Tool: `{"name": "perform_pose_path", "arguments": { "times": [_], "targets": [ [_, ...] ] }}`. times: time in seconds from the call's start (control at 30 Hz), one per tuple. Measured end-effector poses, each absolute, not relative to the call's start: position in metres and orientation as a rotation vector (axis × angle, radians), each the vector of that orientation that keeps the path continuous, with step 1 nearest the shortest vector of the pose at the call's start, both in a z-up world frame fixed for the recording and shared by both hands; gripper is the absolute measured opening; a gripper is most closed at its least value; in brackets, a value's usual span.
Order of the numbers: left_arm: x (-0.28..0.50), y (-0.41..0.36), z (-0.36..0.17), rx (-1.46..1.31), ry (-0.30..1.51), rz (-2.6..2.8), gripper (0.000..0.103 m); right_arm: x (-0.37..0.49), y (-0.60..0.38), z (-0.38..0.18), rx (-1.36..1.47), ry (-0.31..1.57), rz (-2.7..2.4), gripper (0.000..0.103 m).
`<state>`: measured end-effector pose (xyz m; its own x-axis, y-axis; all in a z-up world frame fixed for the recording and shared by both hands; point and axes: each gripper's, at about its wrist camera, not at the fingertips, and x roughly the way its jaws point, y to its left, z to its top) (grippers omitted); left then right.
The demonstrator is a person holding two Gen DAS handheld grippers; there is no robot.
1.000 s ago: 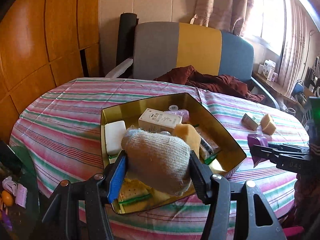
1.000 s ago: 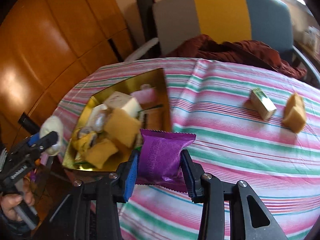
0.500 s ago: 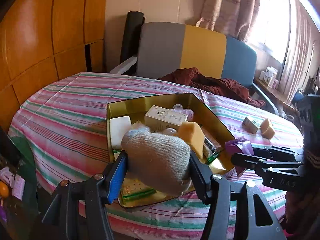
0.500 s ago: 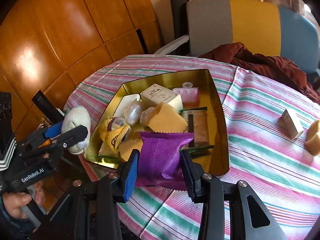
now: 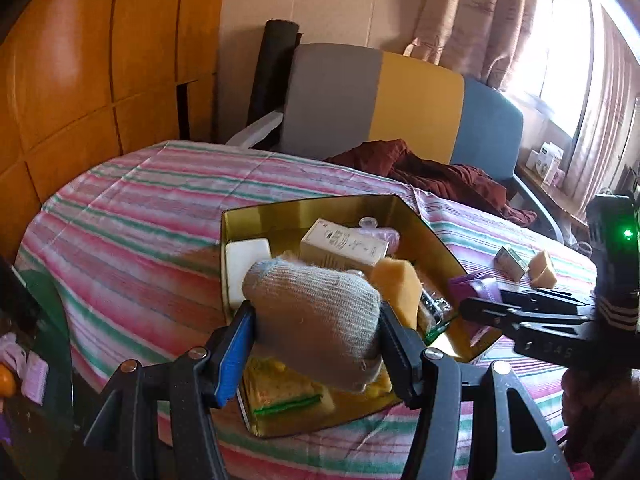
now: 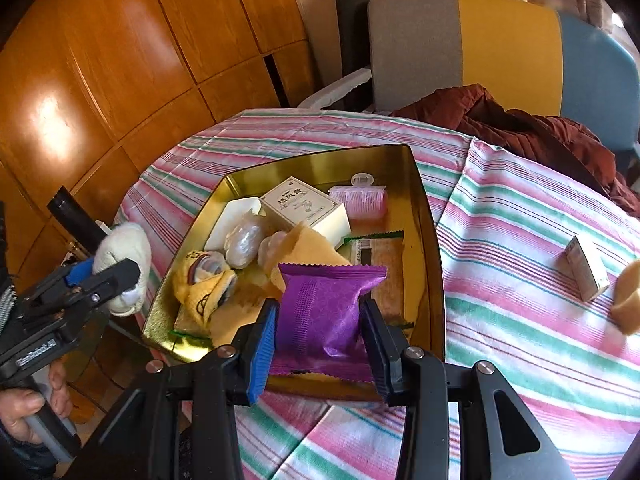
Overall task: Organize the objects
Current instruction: 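Carry the sock and purple packet over the gold tray and release both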
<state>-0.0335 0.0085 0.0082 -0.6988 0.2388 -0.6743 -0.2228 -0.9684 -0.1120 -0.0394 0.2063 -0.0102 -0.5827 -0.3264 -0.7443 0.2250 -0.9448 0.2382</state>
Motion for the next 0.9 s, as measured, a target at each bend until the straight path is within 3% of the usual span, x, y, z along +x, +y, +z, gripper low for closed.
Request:
{"name": "perform_pose_path", "arguments": {
  "times": [0.9],
  "targets": [
    [-0.087, 0.05, -0.013, -1.126, 0.088, 2.638, 0.06, -0.106, 0.22, -0.022, 1.304, -0.135, -2.562, 0.042]
  ]
}}
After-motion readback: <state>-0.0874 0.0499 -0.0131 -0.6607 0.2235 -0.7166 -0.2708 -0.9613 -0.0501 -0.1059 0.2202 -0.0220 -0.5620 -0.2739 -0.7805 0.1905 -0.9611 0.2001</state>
